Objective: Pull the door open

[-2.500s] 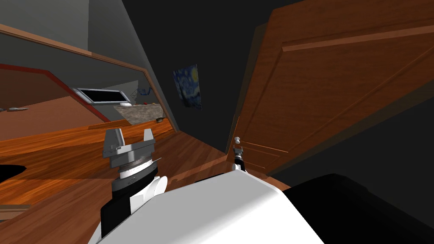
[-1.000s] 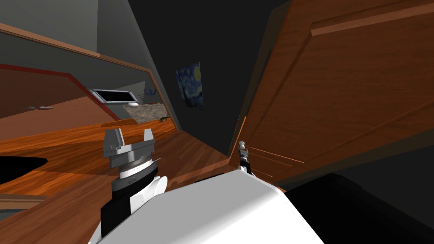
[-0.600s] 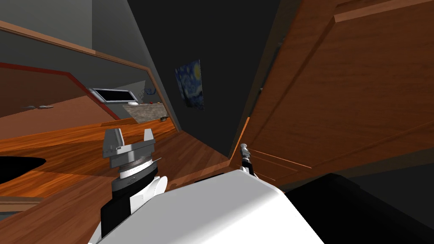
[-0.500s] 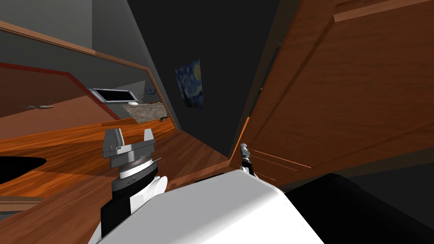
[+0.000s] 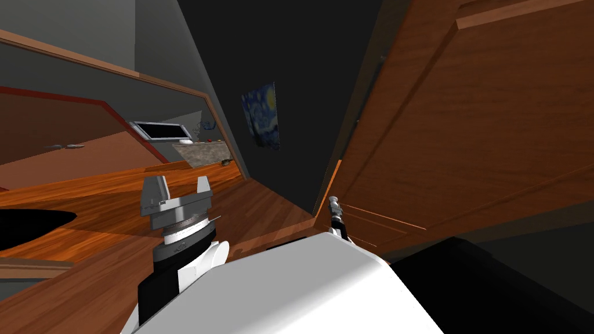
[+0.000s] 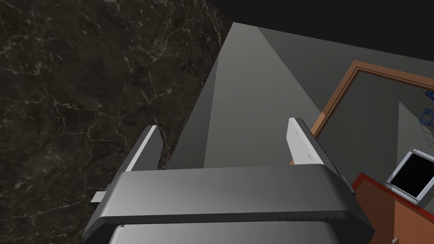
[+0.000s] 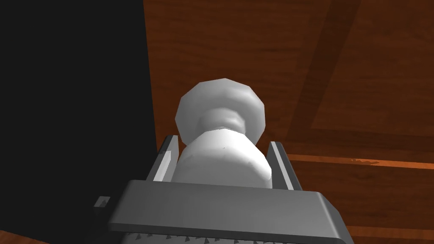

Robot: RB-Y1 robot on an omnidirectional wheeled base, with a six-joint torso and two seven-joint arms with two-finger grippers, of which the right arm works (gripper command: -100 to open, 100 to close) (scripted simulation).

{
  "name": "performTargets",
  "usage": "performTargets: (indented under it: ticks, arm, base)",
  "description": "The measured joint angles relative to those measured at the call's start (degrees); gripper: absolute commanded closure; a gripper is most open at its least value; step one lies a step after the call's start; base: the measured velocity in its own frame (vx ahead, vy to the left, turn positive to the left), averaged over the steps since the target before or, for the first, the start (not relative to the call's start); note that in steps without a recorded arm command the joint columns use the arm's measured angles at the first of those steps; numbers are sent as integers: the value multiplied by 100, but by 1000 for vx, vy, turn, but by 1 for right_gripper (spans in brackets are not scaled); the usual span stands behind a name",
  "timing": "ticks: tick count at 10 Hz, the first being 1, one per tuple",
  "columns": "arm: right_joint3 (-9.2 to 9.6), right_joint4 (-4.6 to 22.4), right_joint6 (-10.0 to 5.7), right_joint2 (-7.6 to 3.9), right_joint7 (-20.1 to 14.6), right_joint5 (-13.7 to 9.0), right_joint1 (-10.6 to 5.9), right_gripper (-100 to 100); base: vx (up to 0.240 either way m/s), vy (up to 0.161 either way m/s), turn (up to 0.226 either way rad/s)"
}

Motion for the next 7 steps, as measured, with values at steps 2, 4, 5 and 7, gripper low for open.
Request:
performTargets:
  ticks: [2,4,5,7]
  arm:
    - [129,13,-17,-63,-134,58,-14,100]
    - [292,-81,21,-127,-275,124,89,100]
    - [382,-66,7,-160,-364,162,100,100]
    - [542,-79,-20,-241,-540,233,145,100]
  base:
    - [-237,15,121]
    - [-269,0,123]
    - [-262,31,130]
    - [-241,-3,98]
